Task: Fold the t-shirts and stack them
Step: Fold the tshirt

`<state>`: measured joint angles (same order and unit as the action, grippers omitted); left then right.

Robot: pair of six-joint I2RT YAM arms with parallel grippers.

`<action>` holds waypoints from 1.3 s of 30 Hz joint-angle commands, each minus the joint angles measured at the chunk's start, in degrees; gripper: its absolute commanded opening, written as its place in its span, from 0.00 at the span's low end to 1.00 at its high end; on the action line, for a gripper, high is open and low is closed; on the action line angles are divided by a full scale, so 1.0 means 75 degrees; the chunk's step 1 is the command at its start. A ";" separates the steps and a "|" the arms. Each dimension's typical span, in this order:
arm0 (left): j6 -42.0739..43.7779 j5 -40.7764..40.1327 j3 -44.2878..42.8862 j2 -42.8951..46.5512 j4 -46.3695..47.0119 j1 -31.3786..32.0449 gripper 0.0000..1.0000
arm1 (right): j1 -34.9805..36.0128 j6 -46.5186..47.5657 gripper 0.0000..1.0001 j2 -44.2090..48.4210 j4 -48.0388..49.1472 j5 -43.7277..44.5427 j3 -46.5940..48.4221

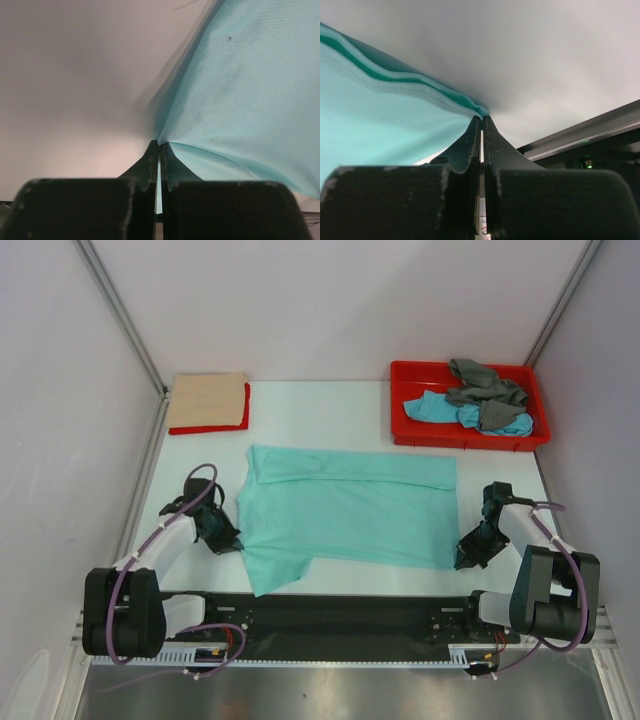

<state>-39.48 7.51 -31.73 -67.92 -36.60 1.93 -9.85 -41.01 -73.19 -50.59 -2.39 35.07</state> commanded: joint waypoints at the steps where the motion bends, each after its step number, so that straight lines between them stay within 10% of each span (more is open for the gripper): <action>1: 0.0306 -0.0217 -0.0480 0.0138 -0.0159 -0.0035 0.00 | -0.0023 0.0265 0.00 -0.0085 -0.0029 0.0389 0.0281; 39: 0.1186 0.0991 -0.3620 -0.2322 0.0661 0.0141 0.00 | 0.0082 0.2387 0.01 -0.2862 0.0241 -0.0947 0.4148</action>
<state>-31.42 13.21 -55.33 -84.01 -33.91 2.79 -8.64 -24.29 -93.38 -49.06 -8.71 63.66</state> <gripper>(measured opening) 0.010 0.016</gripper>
